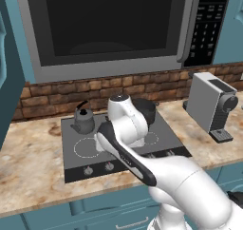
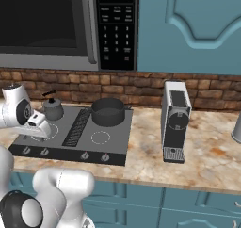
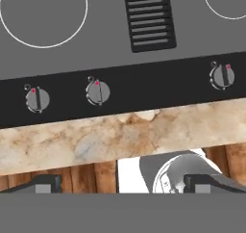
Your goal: Pick the kettle from the cabinet and place it on a stove burner. Then pick the pot from the counter and place it on another stove burner. Finally, turn both burners on.
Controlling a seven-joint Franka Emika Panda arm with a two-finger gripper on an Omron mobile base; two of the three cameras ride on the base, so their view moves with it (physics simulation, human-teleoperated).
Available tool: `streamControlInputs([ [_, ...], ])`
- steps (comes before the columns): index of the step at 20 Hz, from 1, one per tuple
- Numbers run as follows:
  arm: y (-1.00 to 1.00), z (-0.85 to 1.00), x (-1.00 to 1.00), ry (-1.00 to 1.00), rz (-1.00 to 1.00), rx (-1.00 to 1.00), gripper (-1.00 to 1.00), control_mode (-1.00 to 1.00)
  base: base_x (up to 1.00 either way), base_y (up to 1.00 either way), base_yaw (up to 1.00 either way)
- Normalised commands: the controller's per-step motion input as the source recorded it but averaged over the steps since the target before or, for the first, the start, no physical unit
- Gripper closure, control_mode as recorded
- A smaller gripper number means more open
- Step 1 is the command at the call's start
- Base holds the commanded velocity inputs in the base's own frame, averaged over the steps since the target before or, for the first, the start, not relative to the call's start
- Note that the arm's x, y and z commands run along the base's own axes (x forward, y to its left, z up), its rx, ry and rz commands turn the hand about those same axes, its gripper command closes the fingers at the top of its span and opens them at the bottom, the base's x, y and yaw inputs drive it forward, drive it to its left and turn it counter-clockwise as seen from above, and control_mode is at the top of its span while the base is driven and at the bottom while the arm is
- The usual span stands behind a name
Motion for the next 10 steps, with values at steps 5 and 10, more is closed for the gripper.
streamControlInputs([
  [5,0.14,-0.28,0.0,0.0,0.24,0.0,-1.0,-1.0,0.0,0.0,0.0],
  [10,0.02,-0.25,0.0,0.0,0.13,0.0,-1.0,-1.0,0.0,0.0,0.0],
])
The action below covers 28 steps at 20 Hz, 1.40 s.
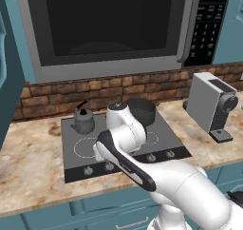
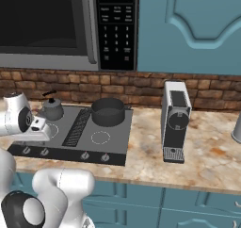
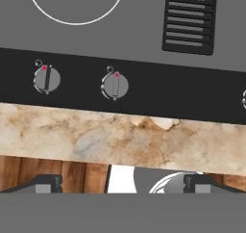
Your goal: Pick the kettle from the cabinet and place it on a stove burner. Then pick the pot from the counter and place it on another stove burner. Finally, turn both burners on.
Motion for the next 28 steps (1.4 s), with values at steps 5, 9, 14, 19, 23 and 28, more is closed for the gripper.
streamControlInputs([
  [5,0.0,-0.24,0.01,0.0,0.07,0.0,-1.0,-1.0,0.0,0.0,0.0],
  [9,0.0,-0.25,0.06,0.0,0.05,0.0,-1.0,-1.0,0.0,0.0,0.0],
  [14,0.0,-0.23,0.16,0.0,0.03,0.0,-1.0,-1.0,0.0,0.0,0.0],
  [19,0.0,-0.2,0.24,0.0,0.02,0.0,-1.0,-1.0,0.0,0.0,0.0],
  [23,0.06,-0.16,0.24,0.0,0.0,0.0,-1.0,-1.0,0.0,0.0,0.0],
  [28,0.19,-0.09,0.17,0.0,0.0,0.0,-1.0,-1.0,0.0,0.0,0.0],
])
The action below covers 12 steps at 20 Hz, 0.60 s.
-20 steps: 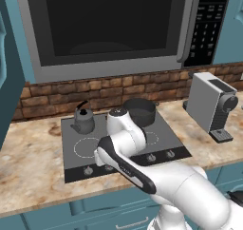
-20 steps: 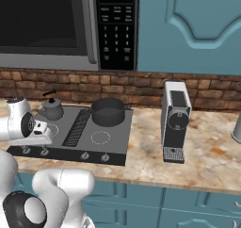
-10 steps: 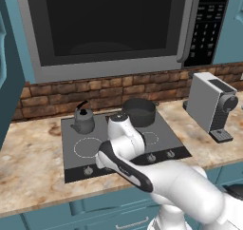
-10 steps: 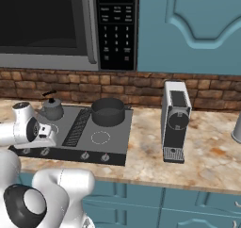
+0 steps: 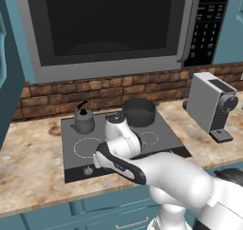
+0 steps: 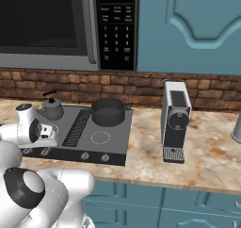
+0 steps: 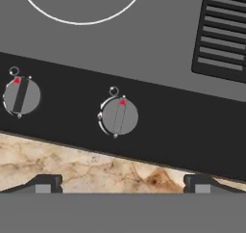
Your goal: Pick the kettle from the cabinet and place it on a stove burner. Then pick the pot from the counter and place it on another stove burner. Finally, turn both burners on.
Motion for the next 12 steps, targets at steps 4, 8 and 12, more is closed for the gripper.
streamControlInputs([
  [4,0.19,-0.07,0.13,0.0,0.0,0.0,-1.0,-1.0,0.0,0.0,0.0],
  [8,0.05,-0.09,0.15,0.0,0.0,0.0,-1.0,-1.0,0.0,0.0,0.0],
  [12,0.0,-0.12,0.13,0.0,0.0,0.0,-1.0,-1.0,0.0,0.0,0.0],
])
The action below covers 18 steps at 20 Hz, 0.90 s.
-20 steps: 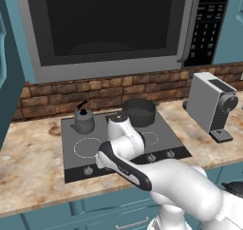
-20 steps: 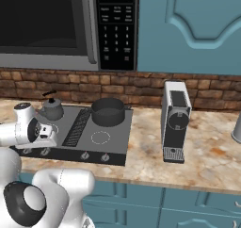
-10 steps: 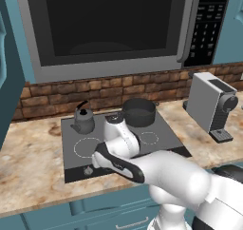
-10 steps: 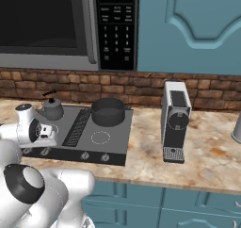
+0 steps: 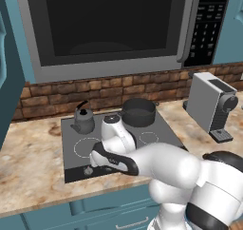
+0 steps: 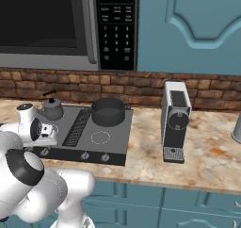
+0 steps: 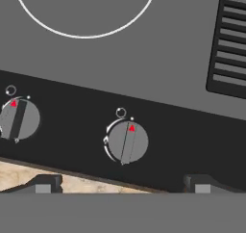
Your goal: Pick the kettle from the cabinet and place it on a stove burner. Then pick the pot from the counter and place it on another stove burner. Finally, turn both burners on.
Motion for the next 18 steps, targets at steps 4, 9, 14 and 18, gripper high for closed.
streamControlInputs([
  [4,0.0,-0.14,0.03,0.0,0.0,0.0,-1.0,-1.0,0.0,0.0,0.0],
  [9,0.0,-0.17,0.0,0.0,0.0,0.0,-1.0,-1.0,0.0,0.0,0.0],
  [14,0.0,-0.13,0.03,0.0,0.0,0.0,-1.0,-1.0,0.0,0.0,0.0],
  [18,0.0,-0.09,0.01,0.0,0.0,0.0,-1.0,-1.0,0.0,0.0,0.0],
])
